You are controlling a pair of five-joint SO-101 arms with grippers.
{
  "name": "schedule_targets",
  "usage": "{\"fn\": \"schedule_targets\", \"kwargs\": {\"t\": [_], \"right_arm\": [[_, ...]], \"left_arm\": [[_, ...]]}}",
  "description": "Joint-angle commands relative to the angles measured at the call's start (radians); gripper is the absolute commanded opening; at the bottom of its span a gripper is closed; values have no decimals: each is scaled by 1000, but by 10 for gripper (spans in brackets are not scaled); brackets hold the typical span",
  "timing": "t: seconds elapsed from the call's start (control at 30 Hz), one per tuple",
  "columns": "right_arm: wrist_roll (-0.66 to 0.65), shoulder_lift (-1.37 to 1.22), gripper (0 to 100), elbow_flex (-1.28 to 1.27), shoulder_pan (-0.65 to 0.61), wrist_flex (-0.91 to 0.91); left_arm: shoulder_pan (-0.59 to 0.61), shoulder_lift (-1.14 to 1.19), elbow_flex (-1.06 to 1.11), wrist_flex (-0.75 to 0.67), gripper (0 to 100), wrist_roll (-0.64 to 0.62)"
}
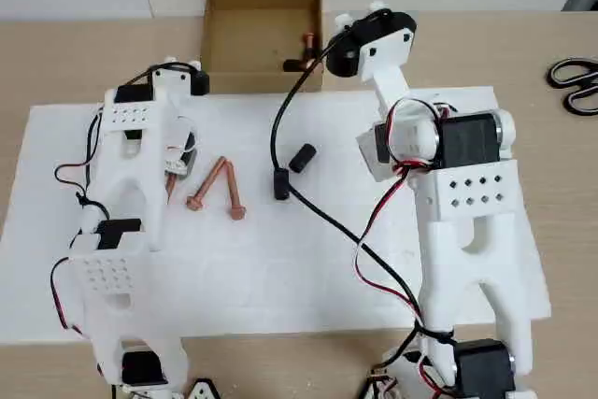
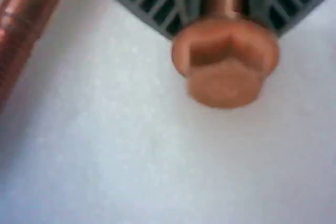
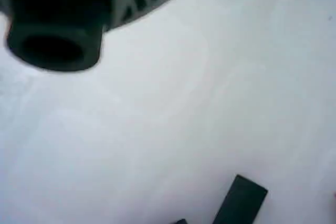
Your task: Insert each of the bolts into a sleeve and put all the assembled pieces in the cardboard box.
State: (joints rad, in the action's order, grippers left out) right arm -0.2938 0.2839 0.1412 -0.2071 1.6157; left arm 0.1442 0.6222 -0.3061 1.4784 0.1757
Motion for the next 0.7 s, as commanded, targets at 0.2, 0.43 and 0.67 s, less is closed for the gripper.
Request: {"fn": "schedule_targets", "kwargs": {"t": [0.2, 0.43, 0.67], "right_arm": [[-9, 44, 4, 41, 7, 4], [-9, 44, 4, 41, 5, 4], [-9, 44, 4, 41, 5, 4]], "left_arm": [[-2, -23, -8, 20, 62, 17], [-3, -18, -10, 40, 93, 44], [-3, -11, -8, 38, 90, 46]]}}
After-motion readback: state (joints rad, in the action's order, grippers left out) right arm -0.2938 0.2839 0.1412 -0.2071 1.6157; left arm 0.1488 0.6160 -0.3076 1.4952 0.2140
